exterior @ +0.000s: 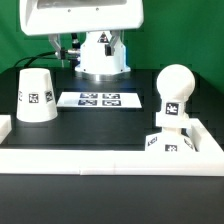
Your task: Assemble lamp
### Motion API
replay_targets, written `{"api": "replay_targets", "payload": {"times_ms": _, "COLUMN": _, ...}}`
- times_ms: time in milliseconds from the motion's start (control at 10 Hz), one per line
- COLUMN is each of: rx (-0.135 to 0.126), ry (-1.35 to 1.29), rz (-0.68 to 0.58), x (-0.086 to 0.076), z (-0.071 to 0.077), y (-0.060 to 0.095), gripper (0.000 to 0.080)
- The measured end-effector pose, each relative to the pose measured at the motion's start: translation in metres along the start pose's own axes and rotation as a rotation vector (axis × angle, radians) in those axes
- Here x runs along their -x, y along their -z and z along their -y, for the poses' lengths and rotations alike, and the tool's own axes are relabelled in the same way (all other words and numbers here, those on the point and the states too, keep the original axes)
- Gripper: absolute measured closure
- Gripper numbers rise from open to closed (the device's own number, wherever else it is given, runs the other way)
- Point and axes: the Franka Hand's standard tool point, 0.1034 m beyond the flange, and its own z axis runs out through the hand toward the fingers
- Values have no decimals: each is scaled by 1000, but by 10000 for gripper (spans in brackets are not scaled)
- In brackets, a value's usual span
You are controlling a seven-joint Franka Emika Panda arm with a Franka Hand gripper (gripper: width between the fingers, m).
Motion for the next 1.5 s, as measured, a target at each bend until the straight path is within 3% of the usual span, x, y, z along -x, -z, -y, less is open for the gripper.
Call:
{"api": "replay_targets", "payload": {"times_ms": 400, "rx": -1, "ry": -1, "rz": 3, "x": 1, "z": 0, "y": -2, "gripper": 101}}
{"api": "replay_targets", "payload": {"times_ms": 600, "rx": 1, "ry": -35, "rz": -3, "x": 28, "z": -9, "y": -12, "gripper": 101}}
{"api": "replay_targets", "payload": {"times_ms": 700, "rx": 8, "ry": -46, "rz": -12, "x": 38, "z": -16, "y": -15, "gripper": 101}}
{"api": "replay_targets", "payload": {"times_ms": 900, "rx": 70, "ry": -17, "rz": -100, "x": 47, "z": -27, "y": -20, "gripper": 101}}
{"api": "replay_targets", "payload": {"times_ms": 1000, "rx": 83, "ry": -4, "rz": -124, "x": 54, "z": -33, "y": -23, "gripper": 101}}
{"api": "replay_targets", "payload": {"times_ms": 1100, "rx": 92, "ry": -11, "rz": -144, "x": 57, "z": -39, "y": -24, "gripper": 101}}
{"api": "replay_targets", "payload": {"times_ms": 1500, "rx": 89, "ry": -10, "rz": -137, "x": 56, "z": -37, "y": -25, "gripper": 101}}
